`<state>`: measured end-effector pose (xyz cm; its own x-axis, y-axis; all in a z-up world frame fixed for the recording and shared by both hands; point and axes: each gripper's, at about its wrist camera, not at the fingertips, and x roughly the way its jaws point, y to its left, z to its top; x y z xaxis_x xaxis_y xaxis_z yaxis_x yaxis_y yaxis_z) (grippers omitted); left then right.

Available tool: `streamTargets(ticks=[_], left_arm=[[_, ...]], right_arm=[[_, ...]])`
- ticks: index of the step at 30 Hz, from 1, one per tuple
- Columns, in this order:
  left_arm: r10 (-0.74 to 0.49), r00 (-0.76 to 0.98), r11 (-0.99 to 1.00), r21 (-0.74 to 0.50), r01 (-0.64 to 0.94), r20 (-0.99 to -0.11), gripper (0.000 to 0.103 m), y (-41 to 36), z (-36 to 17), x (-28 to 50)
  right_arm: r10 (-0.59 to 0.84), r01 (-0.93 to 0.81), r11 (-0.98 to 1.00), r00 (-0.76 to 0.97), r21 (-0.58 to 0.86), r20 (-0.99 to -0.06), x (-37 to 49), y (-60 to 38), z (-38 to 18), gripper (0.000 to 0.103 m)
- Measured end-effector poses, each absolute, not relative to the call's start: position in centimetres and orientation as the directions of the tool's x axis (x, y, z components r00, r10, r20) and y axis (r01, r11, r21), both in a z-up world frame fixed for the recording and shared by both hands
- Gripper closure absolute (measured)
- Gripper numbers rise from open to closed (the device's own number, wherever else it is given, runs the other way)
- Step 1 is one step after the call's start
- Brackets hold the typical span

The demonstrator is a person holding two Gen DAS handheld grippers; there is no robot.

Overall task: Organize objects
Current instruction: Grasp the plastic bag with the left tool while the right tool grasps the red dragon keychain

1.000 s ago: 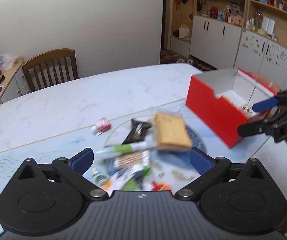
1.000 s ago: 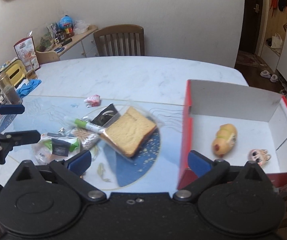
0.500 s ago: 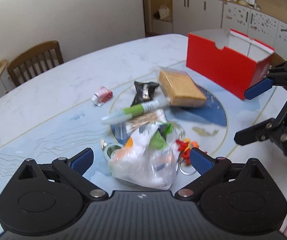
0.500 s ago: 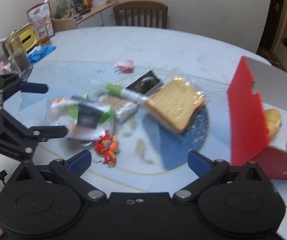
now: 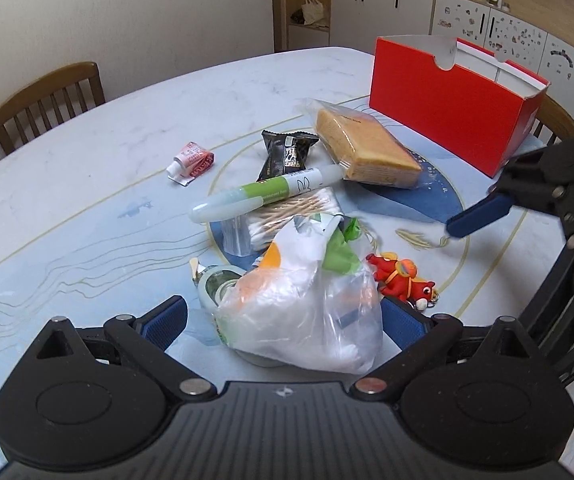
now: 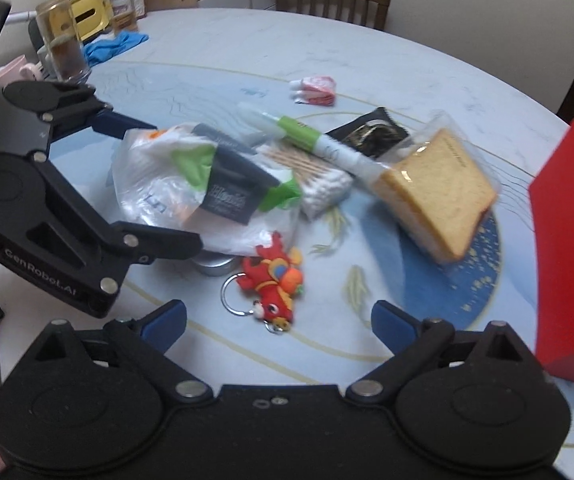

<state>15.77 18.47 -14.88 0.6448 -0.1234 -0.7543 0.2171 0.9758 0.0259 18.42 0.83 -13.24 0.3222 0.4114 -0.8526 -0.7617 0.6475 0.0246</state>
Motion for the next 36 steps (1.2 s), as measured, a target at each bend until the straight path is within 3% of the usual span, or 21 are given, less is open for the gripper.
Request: streamTargets(ticks=[8, 11, 13, 14, 21, 23, 24, 27, 36], left_arm=[[-0.141, 0.641, 0.977, -0.001, 0.214, -0.754, 0.003, 18.9, -15.2, 16.2], [-0.146, 0.647, 0.976, -0.001, 0.22, -0.749, 0.01, 19.0, -15.1, 16.1], [-0.163, 0.641, 0.973, -0.014, 0.23, -0.75, 0.028, 19.0, -14.9, 16.0], [-0.164, 0.639, 0.973, -0.016, 0.231, -0.752, 0.031, 18.9, -14.9, 16.0], [-0.156, 0.644, 0.976, -0.017, 0.218, -0.749, 0.038, 18.7, -14.4, 15.6], [-0.152, 0.645, 0.978, -0.019, 0.209, -0.749, 0.042, 18.5, -14.1, 15.4], [-0.149, 0.648, 0.979, -0.019, 0.203, -0.747, 0.052, 18.5, -14.0, 15.3], [-0.154, 0.645, 0.981, -0.041, 0.188, -0.748, 0.062, 18.5, -13.6, 15.1], [-0.175, 0.676, 0.984, -0.107, 0.142, -0.716, 0.064, 18.4, -11.0, 13.9]], right_arm=[[0.41, -0.776, 0.631, 0.306, 0.025, -0.859, 18.7, 2.2, -14.5, 0.025], [0.414, -0.78, 0.625, 0.307, 0.023, -0.857, 18.8, 2.4, -14.6, 0.031], [0.423, -0.779, 0.626, 0.304, 0.033, -0.854, 18.9, 2.4, -14.6, 0.038], [0.427, -0.778, 0.627, 0.304, 0.037, -0.851, 19.0, 2.4, -14.4, 0.04], [0.437, -0.771, 0.635, 0.303, 0.052, -0.847, 19.4, 1.9, -14.2, 0.064], [0.444, -0.763, 0.644, 0.301, 0.066, -0.844, 19.5, 1.8, -14.1, 0.064], [0.447, -0.759, 0.647, 0.304, 0.07, -0.841, 19.5, 1.5, -14.1, 0.064], [0.45, -0.746, 0.662, 0.312, 0.078, -0.837, 19.4, 0.8, -13.7, 0.064], [0.47, -0.699, 0.706, 0.342, 0.114, -0.814, 18.7, -2.3, -11.1, 0.064]])
